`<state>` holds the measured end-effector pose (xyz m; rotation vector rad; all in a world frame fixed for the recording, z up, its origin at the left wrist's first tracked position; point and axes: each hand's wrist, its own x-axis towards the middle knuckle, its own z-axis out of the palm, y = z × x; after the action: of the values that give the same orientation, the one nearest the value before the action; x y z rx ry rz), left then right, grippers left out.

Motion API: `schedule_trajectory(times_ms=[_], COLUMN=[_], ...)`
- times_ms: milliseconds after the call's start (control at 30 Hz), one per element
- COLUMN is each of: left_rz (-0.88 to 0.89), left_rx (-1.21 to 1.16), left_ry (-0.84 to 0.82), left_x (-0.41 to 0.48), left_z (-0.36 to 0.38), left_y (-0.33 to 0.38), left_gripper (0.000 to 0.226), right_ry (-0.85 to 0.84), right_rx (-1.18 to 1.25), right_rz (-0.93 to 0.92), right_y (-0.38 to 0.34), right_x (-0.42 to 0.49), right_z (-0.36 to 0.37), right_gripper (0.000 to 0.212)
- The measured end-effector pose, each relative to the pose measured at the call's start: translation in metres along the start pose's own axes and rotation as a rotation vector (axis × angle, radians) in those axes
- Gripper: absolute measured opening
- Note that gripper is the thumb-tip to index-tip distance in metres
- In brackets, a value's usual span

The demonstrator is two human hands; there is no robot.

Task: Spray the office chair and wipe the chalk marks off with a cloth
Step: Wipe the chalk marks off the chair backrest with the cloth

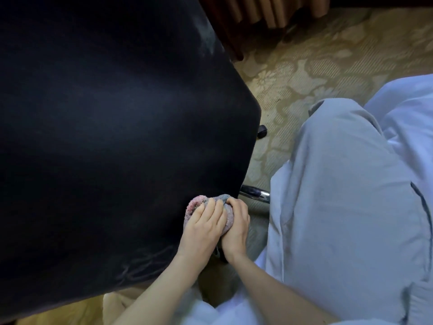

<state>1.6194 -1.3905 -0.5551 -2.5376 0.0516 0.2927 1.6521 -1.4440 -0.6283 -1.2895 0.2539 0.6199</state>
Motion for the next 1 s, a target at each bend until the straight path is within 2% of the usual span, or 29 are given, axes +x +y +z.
schedule_trajectory(times_ms=[100, 167, 333, 400, 467, 500, 533, 600, 633, 667, 700, 733, 867, 1000], left_rz=[0.032, 0.038, 0.047, 0.047, 0.024, -0.025, 0.016, 0.129, 0.060, -0.058, -0.124, -0.166, -0.299, -0.395], left_rx=[0.019, 0.003, 0.030, 0.178, 0.189, 0.091, 0.190, 0.342, 0.248, 0.260, 0.236, 0.226, 0.158, 0.177], left_ry=[-0.023, -0.052, -0.096, -0.148, -0.454, -0.588, -0.667, -0.697, -0.685, -0.476, -0.337, -0.268, -0.216, -0.081], left_x=[0.014, 0.024, 0.048, 0.062, 0.083, 0.089, 0.093, 0.107, 0.112, 0.116, 0.114, 0.112, 0.084, 0.030], left_z=[0.010, 0.015, 0.003, 0.001, 0.000, 0.007, 0.018, -0.010, -0.041, -0.067, -0.080, -0.096, -0.160, -0.215], left_y=[0.006, 0.008, 0.008, 0.011, 0.026, 0.039, 0.048, 0.037, 0.033, 0.021, 0.010, 0.001, -0.023, -0.046], left_gripper=[0.069, 0.068, 0.056, 0.042, 0.030, 0.027, 0.028, 0.031, 0.029, 0.027, 0.026, 0.026, 0.019, 0.020], right_ry=[0.085, 0.124, 0.155, 0.173, 0.182, 0.177, 0.171, 0.142, 0.107, 0.059, 0.019, -0.025, -0.204, -0.414], right_rx=[0.271, 0.398, 0.398, 0.373, 0.327, 0.290, 0.249, 0.162, 0.086, -0.006, -0.078, -0.105, -0.184, -0.164], right_rz=[0.157, 0.184, 0.157, 0.129, 0.094, 0.077, 0.064, 0.037, 0.003, -0.048, -0.101, -0.145, -0.358, -0.566], right_y=[0.001, -0.001, -0.005, -0.008, -0.013, -0.017, -0.020, -0.028, -0.035, -0.044, -0.053, -0.065, -0.112, -0.165], right_x=[0.011, 0.018, 0.038, 0.048, 0.061, 0.067, 0.072, 0.077, 0.077, 0.073, 0.069, 0.062, 0.027, -0.013], right_z=[-0.003, -0.005, -0.007, -0.008, -0.010, -0.011, -0.011, -0.013, -0.013, -0.013, -0.012, -0.012, -0.009, -0.011], right_gripper=[0.021, 0.019, 0.018, 0.019, 0.020, 0.022, 0.023, 0.023, 0.021, 0.019, 0.018, 0.017, 0.029, 0.059])
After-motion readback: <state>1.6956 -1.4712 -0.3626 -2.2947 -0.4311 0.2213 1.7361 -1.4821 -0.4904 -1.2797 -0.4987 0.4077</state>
